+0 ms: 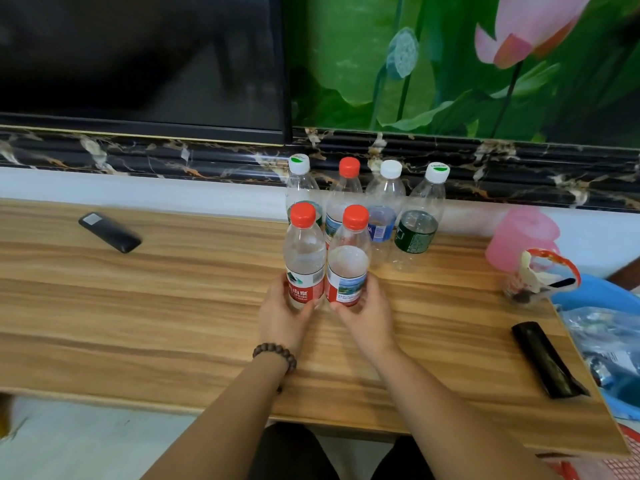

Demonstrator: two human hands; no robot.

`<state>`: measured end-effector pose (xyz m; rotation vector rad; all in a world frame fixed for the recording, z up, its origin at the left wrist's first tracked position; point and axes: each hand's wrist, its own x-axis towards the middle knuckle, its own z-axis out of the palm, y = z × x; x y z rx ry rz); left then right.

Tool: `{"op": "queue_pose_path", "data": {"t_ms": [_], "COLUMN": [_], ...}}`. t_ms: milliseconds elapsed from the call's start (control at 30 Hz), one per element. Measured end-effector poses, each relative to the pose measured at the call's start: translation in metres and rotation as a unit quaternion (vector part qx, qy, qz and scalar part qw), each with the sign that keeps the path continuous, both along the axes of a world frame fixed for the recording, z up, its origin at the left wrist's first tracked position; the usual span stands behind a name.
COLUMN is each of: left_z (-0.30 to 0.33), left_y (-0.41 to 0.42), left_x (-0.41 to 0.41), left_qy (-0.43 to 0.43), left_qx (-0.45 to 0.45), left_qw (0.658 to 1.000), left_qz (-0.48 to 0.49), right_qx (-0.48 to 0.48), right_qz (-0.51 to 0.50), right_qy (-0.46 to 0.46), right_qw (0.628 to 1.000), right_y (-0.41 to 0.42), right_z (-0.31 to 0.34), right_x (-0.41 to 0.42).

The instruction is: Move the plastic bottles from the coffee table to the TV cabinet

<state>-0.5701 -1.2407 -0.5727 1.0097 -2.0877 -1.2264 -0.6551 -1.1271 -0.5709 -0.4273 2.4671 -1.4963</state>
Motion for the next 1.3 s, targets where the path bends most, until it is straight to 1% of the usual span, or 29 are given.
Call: {"op": "queue_pose_path", "data": {"t_ms": [233, 400, 667, 800, 933, 1000, 1100, 1200, 1233, 1300], "left_z": [0.003, 0.007, 0.009, 0.014, 0.022, 0.025, 0.027, 0.045, 0.049, 0.071], "left_y": [-0.021, -0.031, -0.036, -0.036, -0.033, -0.027, -0.015, 0.001, 0.006, 0.017], "left_x": [-0.021, -0.035, -0.040, -0.040, -0.037, -0.033, -0.022, -0.007, -0.001, 0.010], "left_qy": [-0.001, -0.041, -0.078, -0.099, -0.123, -0.125, -0.127, -0.132, -0.129, -0.166], "left_qx": [0.013, 0.010, -0.002, -0.011, 0.006, -0.001, -0.021, -0.016, -0.028, -0.043], "left_qw": [1.000, 0.999, 0.997, 0.995, 0.992, 0.992, 0.991, 0.990, 0.990, 0.984], "left_qz": [0.022, 0.023, 0.016, 0.001, -0.015, -0.019, -0.031, -0.040, -0.044, -0.045], "right_qx": [0.016, 0.030, 0.034, 0.027, 0.010, 0.009, 0.029, 0.076, 0.085, 0.119], "right_qz": [-0.005, -0.019, -0.026, -0.013, 0.006, 0.019, 0.041, 0.062, 0.075, 0.077], "right_qy": [0.013, 0.008, -0.010, -0.017, -0.036, -0.036, -0.025, -0.010, 0.000, 0.013], "right_qw": [1.000, 0.999, 0.999, 0.999, 0.999, 0.999, 0.998, 0.995, 0.994, 0.990], "right_y": [-0.025, -0.041, -0.047, -0.047, -0.041, -0.033, -0.018, 0.001, 0.009, 0.023], "right_z": [0.001, 0.003, 0.012, 0.013, 0.017, 0.021, 0.029, 0.051, 0.057, 0.078], "right_x": [-0.015, -0.026, -0.032, -0.030, -0.024, -0.019, -0.012, 0.000, 0.004, 0.011]}}
